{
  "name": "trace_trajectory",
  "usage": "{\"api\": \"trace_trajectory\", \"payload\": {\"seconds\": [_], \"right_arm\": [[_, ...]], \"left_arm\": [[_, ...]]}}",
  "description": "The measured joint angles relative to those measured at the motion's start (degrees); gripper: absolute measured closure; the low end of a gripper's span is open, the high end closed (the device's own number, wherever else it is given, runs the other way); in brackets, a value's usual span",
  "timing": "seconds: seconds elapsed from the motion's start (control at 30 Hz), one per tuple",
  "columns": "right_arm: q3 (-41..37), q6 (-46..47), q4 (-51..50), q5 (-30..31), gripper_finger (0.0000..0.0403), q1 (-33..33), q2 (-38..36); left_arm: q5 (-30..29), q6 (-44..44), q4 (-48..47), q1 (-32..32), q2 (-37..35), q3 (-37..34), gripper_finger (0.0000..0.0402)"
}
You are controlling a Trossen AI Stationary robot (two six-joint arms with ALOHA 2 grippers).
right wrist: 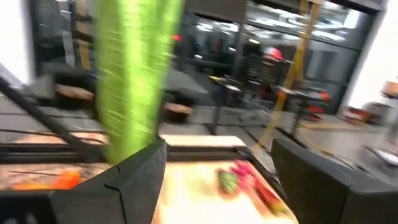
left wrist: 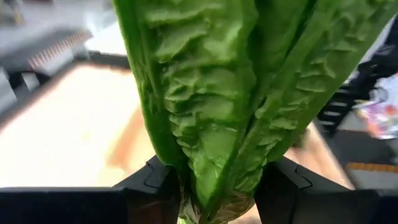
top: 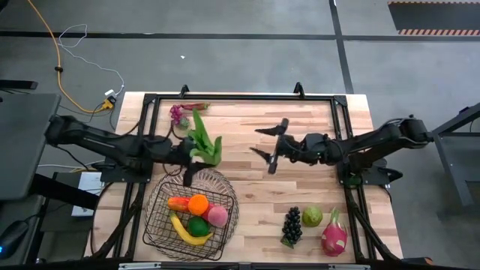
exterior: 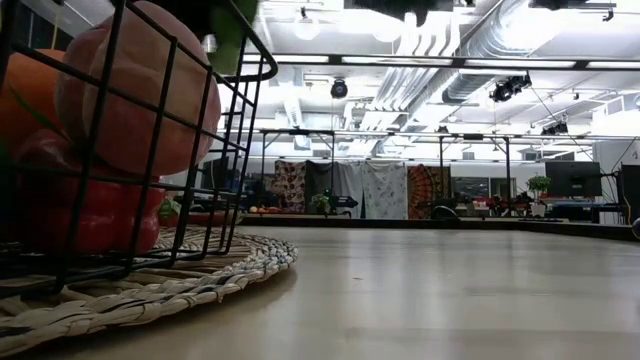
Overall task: Build produce basket
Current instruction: Put the green leaf lettuce into the black wire basket
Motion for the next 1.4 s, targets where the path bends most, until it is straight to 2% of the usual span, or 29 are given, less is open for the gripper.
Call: {"api": "trace_trajectory", "payload": {"seconds": [0.13, 0.27, 0.57, 0.8, 0.93, 1.07, 1.3, 1.4], "right_arm": [[-5.55, 1.24, 2.13, 3.43, 0.0119, -1.62, -4.69], [-8.01, 3.75, 2.75, 2.28, 0.0119, -2.88, -8.20], [-8.69, 4.55, 2.13, 2.03, 0.0119, -3.05, -9.19], [-8.69, 4.55, 1.86, 2.00, 0.0119, -3.05, -9.15], [-8.69, 4.60, 1.90, 2.00, 0.0119, -3.05, -9.15], [-8.69, 4.74, 1.92, 2.00, 0.0119, -3.05, -9.15], [-8.69, 4.42, 2.44, 2.03, 0.0119, -3.07, -9.15], [-8.69, 3.39, 2.42, 2.03, 0.0119, -3.08, -9.15]], "left_arm": [[0.19, -12.28, -14.29, -3.13, -4.59, 2.73, 0.0260], [0.30, -22.93, -26.26, -8.46, -5.14, 7.49, 0.0261], [2.29, -38.79, -30.48, -23.23, -1.25, 15.15, 0.0261], [1.94, -53.63, -41.77, -34.63, 7.89, 18.52, 0.0261], [4.02, -55.27, -43.92, -38.58, 14.69, 18.51, 0.0261], [4.81, -54.53, -43.82, -39.95, 19.48, 18.51, 0.0261], [4.34, -46.00, -43.40, -40.29, 22.40, 18.51, 0.0261], [6.03, -42.05, -43.40, -40.25, 22.83, 18.51, 0.0261]]}}
